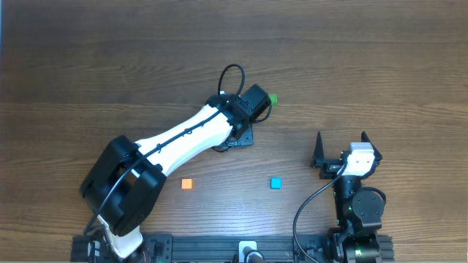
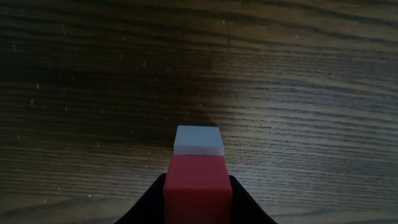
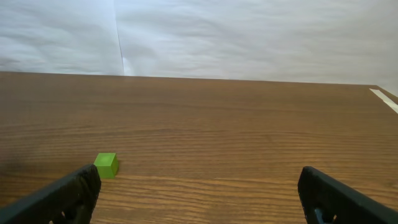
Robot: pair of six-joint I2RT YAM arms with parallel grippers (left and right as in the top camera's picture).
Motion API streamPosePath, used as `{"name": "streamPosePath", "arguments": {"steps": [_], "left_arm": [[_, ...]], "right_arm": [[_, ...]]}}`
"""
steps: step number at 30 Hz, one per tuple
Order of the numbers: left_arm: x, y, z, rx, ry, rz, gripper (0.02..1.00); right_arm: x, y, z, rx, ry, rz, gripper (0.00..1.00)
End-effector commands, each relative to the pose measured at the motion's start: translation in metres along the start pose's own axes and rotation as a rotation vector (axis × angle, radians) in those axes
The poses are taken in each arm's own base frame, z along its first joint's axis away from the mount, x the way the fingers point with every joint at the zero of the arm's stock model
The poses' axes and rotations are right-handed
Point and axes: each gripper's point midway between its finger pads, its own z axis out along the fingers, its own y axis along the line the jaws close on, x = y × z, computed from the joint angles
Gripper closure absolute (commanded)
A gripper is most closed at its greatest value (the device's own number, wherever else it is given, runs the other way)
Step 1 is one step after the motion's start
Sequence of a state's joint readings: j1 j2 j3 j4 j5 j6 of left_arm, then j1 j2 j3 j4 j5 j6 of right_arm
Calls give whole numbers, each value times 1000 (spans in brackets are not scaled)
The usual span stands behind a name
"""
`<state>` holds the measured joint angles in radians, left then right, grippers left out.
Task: Stack Cubes
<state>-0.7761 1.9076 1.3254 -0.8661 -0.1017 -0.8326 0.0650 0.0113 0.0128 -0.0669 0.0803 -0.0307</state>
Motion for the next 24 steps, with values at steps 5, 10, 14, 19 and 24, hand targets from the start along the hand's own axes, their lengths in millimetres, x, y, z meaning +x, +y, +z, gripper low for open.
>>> {"name": "streamPosePath", "arguments": {"steps": [5, 10, 14, 19, 24], "left_arm": [[3, 0, 9, -7, 16, -11, 978], [4, 0, 11, -11, 19, -11, 980], [5, 1, 15, -19, 27, -10, 976], [5, 1, 17, -24, 31, -10, 980], [6, 1, 17, -25, 31, -9, 954]], "right_arm": [[2, 0, 0, -2, 2, -4, 7], [2, 0, 0, -2, 2, -4, 9], [2, 0, 0, -2, 2, -4, 9], [2, 0, 0, -2, 2, -4, 7], [2, 0, 0, -2, 2, -4, 7]]}}
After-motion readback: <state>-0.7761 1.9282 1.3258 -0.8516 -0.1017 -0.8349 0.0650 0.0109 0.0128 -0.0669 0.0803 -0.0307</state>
